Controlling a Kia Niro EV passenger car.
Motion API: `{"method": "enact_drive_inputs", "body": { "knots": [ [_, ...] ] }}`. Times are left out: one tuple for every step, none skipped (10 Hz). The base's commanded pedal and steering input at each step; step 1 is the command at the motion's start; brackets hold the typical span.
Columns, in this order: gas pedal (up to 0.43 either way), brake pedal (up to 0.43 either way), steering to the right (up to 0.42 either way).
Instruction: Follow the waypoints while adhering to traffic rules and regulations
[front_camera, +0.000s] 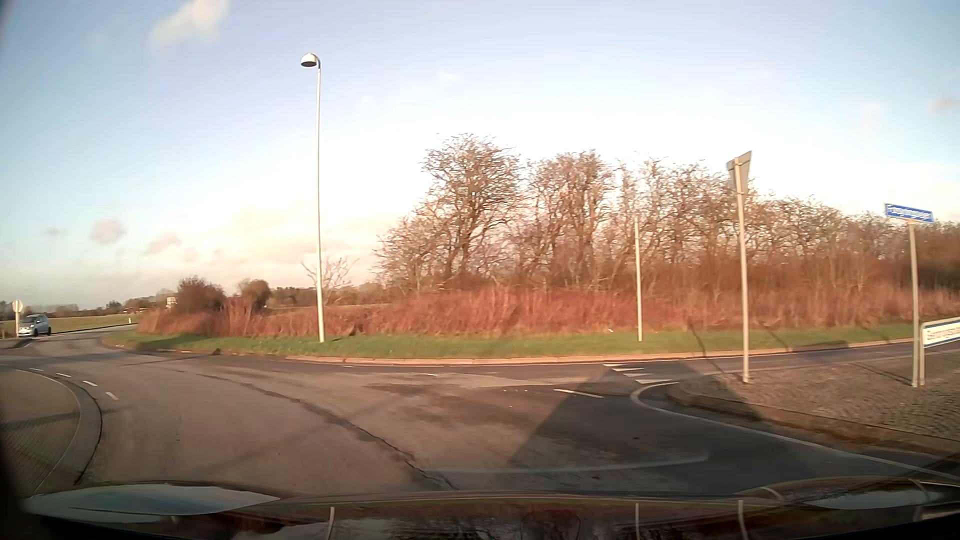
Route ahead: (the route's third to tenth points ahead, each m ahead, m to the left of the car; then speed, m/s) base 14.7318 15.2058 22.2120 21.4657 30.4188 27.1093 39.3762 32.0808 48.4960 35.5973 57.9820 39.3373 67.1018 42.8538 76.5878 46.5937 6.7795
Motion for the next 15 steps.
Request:
{"method": "enact_drive_inputs", "body": {
  "knots": [
    [0.177,0.000,-0.313],
    [0.177,0.000,-0.312],
    [0.177,0.000,-0.312],
    [0.177,0.000,-0.311],
    [0.189,0.000,-0.310],
    [0.197,0.000,-0.306],
    [0.209,0.000,-0.295],
    [0.220,0.000,-0.291],
    [0.228,0.000,-0.291],
    [0.240,0.000,-0.289],
    [0.240,0.000,-0.284],
    [0.248,0.000,-0.282],
    [0.260,0.000,-0.277],
    [0.260,0.000,-0.260],
    [0.260,0.000,-0.243]
  ]
}}
